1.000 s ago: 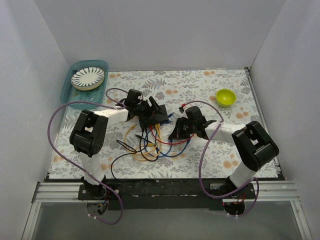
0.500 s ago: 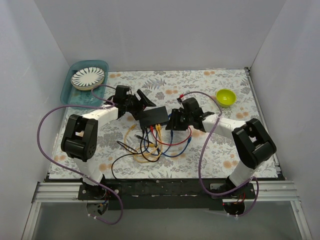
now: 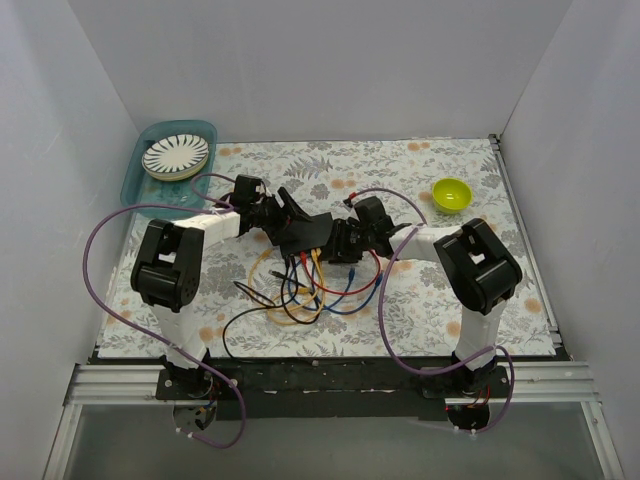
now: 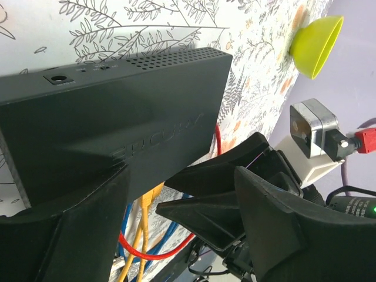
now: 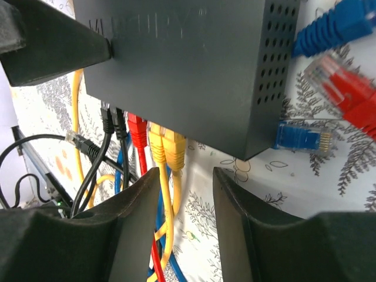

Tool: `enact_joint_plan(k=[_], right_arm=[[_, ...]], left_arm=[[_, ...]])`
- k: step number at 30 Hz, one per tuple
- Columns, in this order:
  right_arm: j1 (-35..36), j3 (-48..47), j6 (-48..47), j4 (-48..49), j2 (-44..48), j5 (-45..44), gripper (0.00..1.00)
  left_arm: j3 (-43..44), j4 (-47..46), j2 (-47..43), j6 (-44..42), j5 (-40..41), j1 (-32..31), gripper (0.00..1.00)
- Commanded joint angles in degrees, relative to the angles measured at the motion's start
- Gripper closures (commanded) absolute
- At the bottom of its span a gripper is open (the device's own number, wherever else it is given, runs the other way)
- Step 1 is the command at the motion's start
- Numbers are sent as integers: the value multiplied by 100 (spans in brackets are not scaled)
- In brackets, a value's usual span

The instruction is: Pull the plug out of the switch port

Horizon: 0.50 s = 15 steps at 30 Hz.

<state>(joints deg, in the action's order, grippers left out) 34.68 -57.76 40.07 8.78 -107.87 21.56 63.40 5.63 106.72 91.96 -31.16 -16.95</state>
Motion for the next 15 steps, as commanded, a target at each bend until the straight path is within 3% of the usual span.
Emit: enact_joint_plan(k=[1,10,15], right_arm=[[4,291,254,737,91,217,51],[-5,651,1010,1802,-49,-11,54],[-14,1038,1739,3094,-190,-29,55]], left_arm=[[-178,316,122,-275,-66,-19,29],[-240,342,-19,-258,-84,-10,29],[-135,413,-274,-179,-136,-10,27]])
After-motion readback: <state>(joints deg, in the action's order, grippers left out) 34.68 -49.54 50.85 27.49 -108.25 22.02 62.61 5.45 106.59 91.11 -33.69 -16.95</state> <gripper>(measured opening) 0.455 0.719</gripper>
